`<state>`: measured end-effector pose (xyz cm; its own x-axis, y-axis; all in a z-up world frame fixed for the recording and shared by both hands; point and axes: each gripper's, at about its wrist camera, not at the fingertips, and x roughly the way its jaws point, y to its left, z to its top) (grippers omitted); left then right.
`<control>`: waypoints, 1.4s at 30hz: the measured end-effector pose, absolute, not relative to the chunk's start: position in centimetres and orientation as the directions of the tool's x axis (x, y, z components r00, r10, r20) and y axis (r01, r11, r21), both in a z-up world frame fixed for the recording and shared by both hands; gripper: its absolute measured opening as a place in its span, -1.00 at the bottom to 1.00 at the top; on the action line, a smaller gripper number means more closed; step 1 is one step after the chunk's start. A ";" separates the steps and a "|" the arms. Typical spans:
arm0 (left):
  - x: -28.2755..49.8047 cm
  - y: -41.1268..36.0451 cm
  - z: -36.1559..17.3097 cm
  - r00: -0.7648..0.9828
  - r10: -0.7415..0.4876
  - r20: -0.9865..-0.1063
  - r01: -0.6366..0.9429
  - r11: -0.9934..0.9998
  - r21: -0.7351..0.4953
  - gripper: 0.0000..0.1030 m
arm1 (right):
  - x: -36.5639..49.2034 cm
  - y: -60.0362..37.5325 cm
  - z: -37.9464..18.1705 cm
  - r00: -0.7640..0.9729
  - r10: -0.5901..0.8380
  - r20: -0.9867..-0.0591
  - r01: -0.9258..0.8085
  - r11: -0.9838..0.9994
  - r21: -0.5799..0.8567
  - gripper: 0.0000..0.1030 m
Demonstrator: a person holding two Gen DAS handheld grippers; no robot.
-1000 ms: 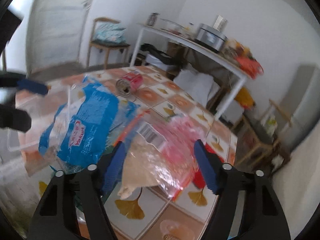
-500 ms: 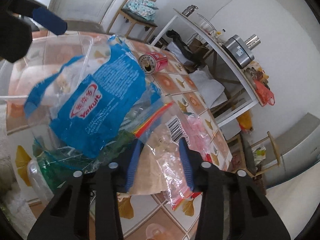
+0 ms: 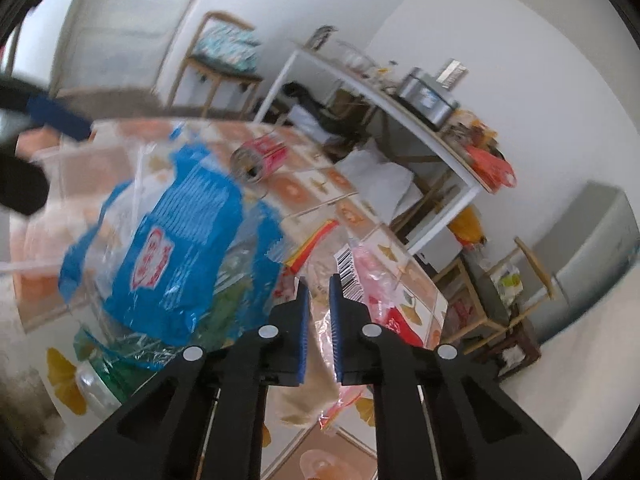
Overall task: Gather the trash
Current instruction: 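Reach the right gripper over the table and grasp the clear zip bag, then lift the zip bag with the right gripper and carry it off the table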
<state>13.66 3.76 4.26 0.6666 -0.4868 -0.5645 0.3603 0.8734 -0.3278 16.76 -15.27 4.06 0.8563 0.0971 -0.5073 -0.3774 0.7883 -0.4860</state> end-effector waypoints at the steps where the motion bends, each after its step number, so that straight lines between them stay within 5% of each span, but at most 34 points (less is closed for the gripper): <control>1: 13.6 3.6 4.3 0.664 -0.487 -0.568 0.362 0.874 -0.326 0.83 | 16.8 -15.7 4.4 0.860 0.093 -0.502 -0.362 0.804 -0.471 -0.83; 15: 15.1 1.3 4.4 0.631 -0.466 -0.620 0.358 0.884 -0.300 0.46 | 15.3 -25.2 8.4 0.886 0.083 -0.457 -0.142 0.985 -0.096 -0.84; 32: 14.1 -3.3 5.1 0.594 -0.518 -0.615 0.453 0.847 -0.277 0.45 | 15.0 -30.9 3.2 0.738 0.256 -0.624 -0.114 0.959 0.260 -0.80; 42: 13.2 -3.6 5.1 0.591 -0.521 -0.615 0.456 0.846 -0.278 0.45 | 15.8 -33.4 3.0 0.741 0.272 -0.613 -0.042 0.931 0.362 -0.79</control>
